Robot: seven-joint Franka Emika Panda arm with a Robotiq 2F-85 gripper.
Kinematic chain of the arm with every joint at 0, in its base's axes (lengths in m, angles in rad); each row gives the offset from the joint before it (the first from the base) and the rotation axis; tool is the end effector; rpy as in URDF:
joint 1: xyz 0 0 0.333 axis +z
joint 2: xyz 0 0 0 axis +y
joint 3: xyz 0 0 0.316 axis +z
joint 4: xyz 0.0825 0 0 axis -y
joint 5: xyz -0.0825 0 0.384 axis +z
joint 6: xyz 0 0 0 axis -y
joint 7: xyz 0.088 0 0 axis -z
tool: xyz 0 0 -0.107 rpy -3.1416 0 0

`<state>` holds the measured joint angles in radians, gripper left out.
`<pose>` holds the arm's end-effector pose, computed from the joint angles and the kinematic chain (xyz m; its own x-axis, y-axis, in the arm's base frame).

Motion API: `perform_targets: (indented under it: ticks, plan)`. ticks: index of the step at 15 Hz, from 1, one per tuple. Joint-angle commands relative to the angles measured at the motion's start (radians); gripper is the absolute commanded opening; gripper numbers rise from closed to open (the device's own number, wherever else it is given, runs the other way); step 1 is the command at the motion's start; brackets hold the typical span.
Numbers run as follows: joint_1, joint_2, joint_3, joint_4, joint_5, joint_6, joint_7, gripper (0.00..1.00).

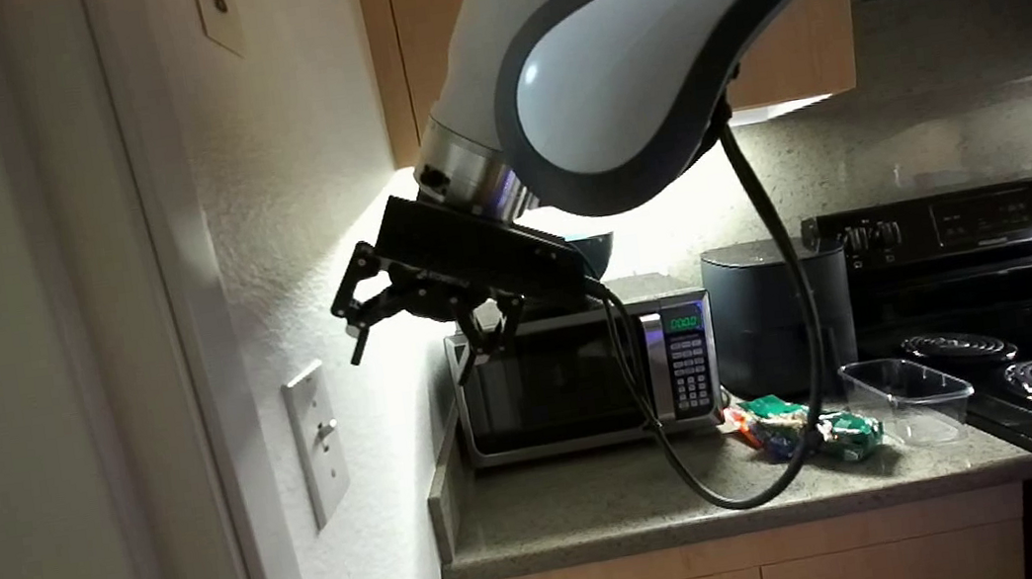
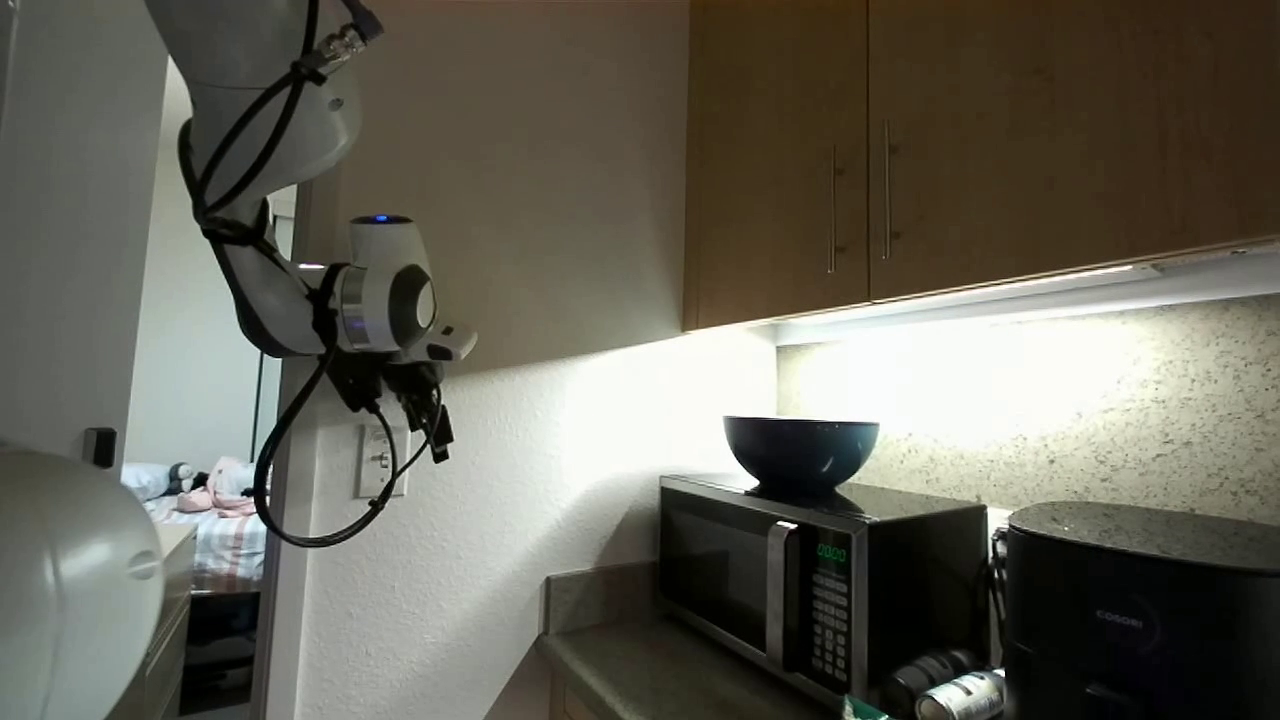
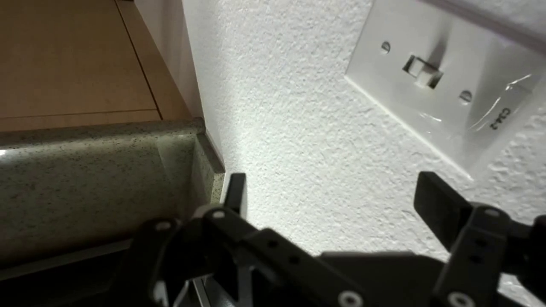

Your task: Flip the switch on the wall

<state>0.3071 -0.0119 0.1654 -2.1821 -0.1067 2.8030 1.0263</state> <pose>0.5109 0.2671 0.4669 0.7794 -0.4975 0.3807 -0.3103 -0.8345 -0.4553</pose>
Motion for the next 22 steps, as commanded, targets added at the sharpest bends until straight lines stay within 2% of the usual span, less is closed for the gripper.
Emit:
perform_targets:
  ticks: [1,2,6,13,22]
  plan:
    - [0.000,-0.005,-0.001,-0.001,-0.003,-0.021,0.011,1.00]
    - [-0.019,-0.011,0.035,-0.003,0.073,-0.057,-0.039,1.00]
    - [-0.012,0.009,0.065,-0.014,0.208,-0.084,-0.051,1.00]
    - [-0.010,0.069,0.078,-0.025,0.219,0.055,-0.049,1.00]
    - [-0.015,0.093,0.060,-0.008,0.220,-0.049,0.001,1.00]
